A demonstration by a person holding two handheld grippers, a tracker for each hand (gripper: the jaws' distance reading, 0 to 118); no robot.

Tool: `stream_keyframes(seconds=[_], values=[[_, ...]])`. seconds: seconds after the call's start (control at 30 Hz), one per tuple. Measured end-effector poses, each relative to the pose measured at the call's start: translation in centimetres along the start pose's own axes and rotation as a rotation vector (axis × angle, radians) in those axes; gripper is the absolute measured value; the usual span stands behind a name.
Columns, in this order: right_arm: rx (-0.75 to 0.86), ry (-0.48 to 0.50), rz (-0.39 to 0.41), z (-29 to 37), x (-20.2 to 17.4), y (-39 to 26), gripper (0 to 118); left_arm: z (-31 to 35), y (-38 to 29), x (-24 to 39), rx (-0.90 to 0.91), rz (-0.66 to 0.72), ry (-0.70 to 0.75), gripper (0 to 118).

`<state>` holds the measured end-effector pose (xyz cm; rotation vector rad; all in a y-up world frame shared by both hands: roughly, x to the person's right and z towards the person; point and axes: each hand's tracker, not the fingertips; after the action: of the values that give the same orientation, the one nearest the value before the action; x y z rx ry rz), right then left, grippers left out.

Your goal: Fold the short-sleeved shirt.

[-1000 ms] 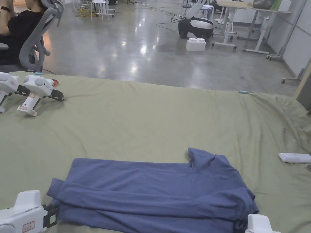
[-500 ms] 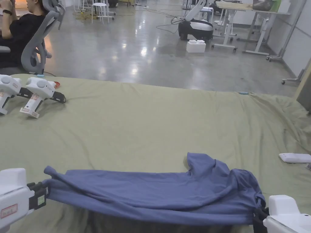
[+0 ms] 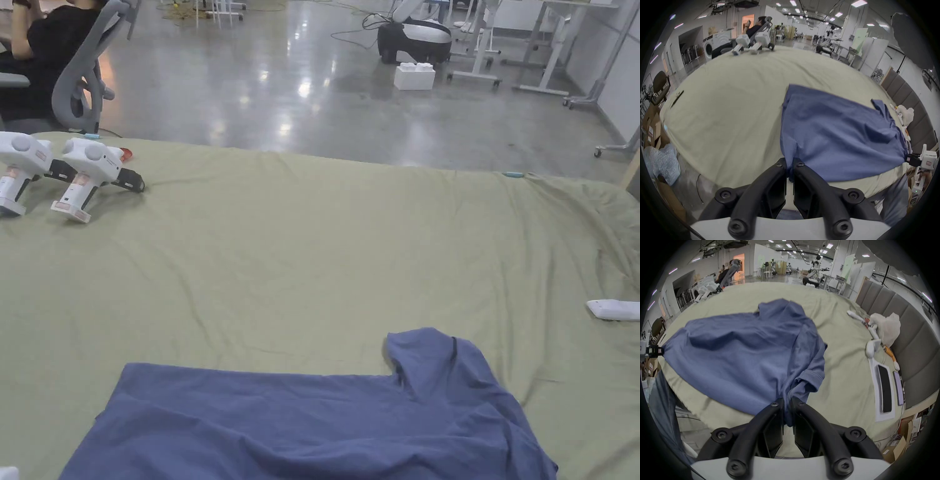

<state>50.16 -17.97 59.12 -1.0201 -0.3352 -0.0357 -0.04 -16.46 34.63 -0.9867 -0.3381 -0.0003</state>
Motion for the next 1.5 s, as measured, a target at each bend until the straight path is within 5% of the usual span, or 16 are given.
stream_keyframes(seconds=[0.27,0.4,0.47,0.57,0.8,0.93,1.0,1.07,1.1,1.2,1.5], values=[[0.014,-0.032,-0.037,-1.3,-0.8,-0.3,14,-1.6,-0.8,0.4,-0.032,-0.021,0.030,5],[0.097,-0.085,-0.064,0.3,-1.1,0.7,48,-0.5,0.0,1.4,0.005,-0.041,0.025,16],[0.180,-0.097,-0.092,1.6,-1.2,2.0,86,0.3,1.1,2.2,0.075,-0.050,0.024,41],[0.317,-0.083,-0.126,3.0,-1.9,4.4,89,1.6,3.3,4.1,0.183,-0.069,-0.005,65],[0.614,-0.093,-0.172,4.7,-5.0,10.7,89,2.7,8.3,8.4,0.477,-0.131,0.001,65],[0.753,-0.107,-0.185,5.7,-6.9,13.2,79,3.3,9.8,10.3,0.626,-0.170,0.031,61],[0.793,-0.105,-0.178,6.0,-7.6,14.1,54,3.8,10.1,11.0,0.689,-0.185,0.054,45],[0.825,-0.104,-0.182,6.3,-8.3,14.7,15,4.2,10.1,11.9,0.742,-0.207,0.073,26],[0.837,-0.107,-0.186,6.4,-8.6,14.9,7,4.4,10.0,12.1,0.763,-0.209,0.085,16],[0.878,-0.093,-0.180,6.7,-8.9,15.4,5,4.6,9.6,12.3,0.814,-0.219,0.099,0],[0.862,-0.097,-0.170,5.7,-9.3,15.7,4,0.9,11.0,7.1,0.635,-0.134,0.084,0]])
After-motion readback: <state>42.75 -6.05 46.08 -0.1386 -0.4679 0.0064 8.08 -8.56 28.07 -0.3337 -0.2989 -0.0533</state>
